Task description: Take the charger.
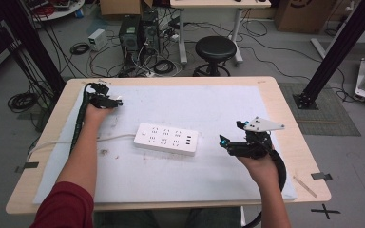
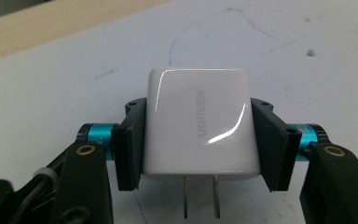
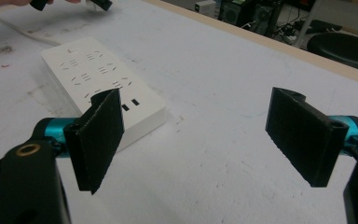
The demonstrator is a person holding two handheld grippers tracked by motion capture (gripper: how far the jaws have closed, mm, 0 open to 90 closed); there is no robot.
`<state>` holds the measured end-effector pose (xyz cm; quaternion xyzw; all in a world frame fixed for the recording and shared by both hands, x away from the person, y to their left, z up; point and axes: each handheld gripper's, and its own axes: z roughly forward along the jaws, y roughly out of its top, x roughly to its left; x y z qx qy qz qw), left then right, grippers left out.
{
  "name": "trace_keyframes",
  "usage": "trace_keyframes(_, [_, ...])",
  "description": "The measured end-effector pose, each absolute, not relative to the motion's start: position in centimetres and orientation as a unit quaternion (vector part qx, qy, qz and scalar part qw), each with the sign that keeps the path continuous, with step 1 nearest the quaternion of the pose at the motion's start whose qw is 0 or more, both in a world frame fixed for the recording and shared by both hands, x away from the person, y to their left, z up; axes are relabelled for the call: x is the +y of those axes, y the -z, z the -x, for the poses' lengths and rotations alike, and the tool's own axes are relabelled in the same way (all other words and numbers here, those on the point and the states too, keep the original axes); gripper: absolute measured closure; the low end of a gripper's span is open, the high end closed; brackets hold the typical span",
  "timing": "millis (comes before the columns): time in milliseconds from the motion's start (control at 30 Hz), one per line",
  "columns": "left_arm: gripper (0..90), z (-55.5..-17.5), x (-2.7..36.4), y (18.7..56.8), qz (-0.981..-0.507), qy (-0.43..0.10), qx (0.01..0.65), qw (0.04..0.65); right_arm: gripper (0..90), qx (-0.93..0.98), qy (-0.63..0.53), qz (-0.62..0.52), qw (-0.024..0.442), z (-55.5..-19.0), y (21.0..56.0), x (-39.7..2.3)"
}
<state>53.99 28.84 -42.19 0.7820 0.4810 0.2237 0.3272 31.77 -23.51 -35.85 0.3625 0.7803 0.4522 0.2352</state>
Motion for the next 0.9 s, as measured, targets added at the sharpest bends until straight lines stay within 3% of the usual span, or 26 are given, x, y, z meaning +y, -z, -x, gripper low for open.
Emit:
trace_keyframes(467, [42.5, -45.7, 28.9, 35.1, -0.800, -0.225, 0.383, 0.403, 19.6, 0.792, -0.464, -0.333, 0.213, -32.2, 34.8, -23.8])
trace_keyframes(900, [42.4, -36.8, 26.5, 33.7, -0.819, -0.191, 0.284, 0.460, 19.6, 0.791, -0.479, -0.327, 0.195, -32.8, 34.7, -23.7])
